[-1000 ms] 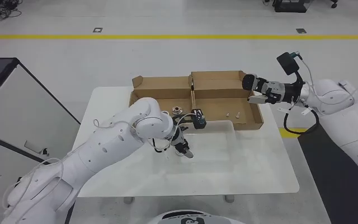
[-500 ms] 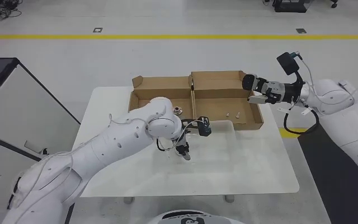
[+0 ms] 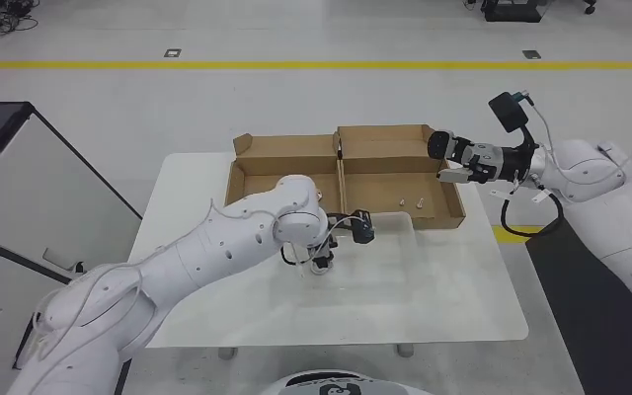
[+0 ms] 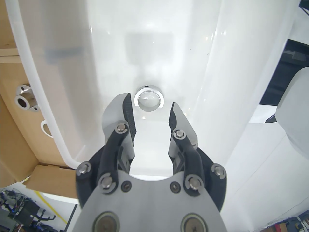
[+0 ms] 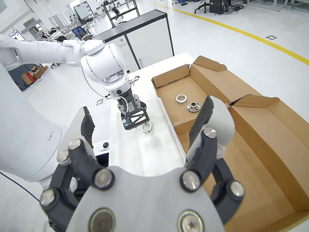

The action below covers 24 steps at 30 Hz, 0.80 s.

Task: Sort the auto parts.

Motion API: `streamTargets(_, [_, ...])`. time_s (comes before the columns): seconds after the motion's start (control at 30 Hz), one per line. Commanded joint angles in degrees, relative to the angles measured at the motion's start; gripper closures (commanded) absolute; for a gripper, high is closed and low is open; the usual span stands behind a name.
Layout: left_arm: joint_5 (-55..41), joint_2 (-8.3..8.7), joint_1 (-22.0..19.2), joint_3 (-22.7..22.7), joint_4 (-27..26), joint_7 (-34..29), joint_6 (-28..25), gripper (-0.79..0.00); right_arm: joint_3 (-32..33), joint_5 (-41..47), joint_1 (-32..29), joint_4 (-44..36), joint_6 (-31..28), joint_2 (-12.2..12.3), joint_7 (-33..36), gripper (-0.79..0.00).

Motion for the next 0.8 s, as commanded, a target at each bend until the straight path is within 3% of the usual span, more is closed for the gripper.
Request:
streamTargets(0.0, [0.35,-0.32,-0.13,0.79,0.75,0.20,-0.20,-0.348,0.00,0.00,0.00,0.00,0.00,0.00,0.00,-0.785])
streamTargets(0.77, [4.15,-4.20,-1.78,6.49,9.23,2.02,-1.93,-0.286,0.00,0.00,0.00,0.00,0.00,0.00,0.00,-0.785])
